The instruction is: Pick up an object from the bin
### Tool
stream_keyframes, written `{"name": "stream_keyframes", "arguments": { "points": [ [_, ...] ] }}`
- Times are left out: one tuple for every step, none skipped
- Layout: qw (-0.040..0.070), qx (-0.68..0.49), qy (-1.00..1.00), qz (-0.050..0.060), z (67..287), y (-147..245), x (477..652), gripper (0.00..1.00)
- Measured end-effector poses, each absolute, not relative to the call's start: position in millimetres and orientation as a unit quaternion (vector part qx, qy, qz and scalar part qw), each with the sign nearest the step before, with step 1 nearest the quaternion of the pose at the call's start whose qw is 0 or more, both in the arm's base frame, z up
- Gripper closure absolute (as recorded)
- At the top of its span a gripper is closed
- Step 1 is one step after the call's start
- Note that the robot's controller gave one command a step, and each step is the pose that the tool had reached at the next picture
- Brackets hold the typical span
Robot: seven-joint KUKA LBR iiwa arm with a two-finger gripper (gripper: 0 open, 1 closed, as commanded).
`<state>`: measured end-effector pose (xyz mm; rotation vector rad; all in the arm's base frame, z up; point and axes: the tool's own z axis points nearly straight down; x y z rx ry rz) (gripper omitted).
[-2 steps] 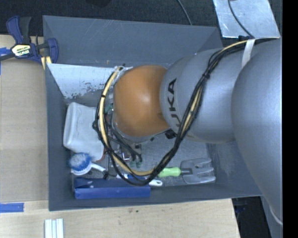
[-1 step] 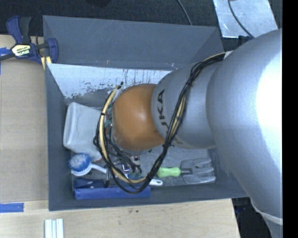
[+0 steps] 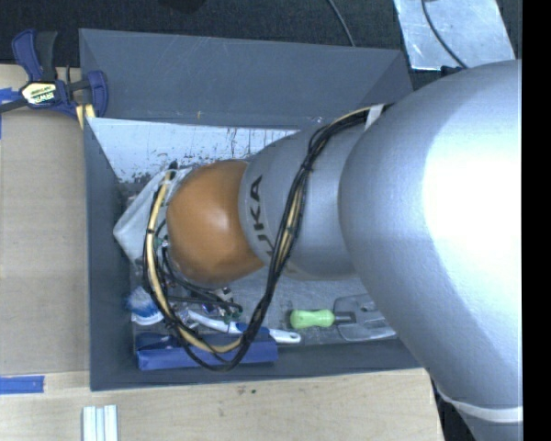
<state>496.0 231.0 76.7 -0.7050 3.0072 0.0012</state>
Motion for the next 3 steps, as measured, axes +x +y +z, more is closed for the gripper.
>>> {"name": "stream_keyframes", "arguments": {
  "points": [
    [0.018, -0.204, 0.979, 0.002, 72.8, 239.4, 489.1, 1.0],
    [0.018, -0.204, 0.979, 0.002, 72.9, 239.4, 489.1, 1.0],
    [0.012, -0.204, 0.979, 0.0, 104.3, 237.9, 485.9, 1.0]
  ]
}}
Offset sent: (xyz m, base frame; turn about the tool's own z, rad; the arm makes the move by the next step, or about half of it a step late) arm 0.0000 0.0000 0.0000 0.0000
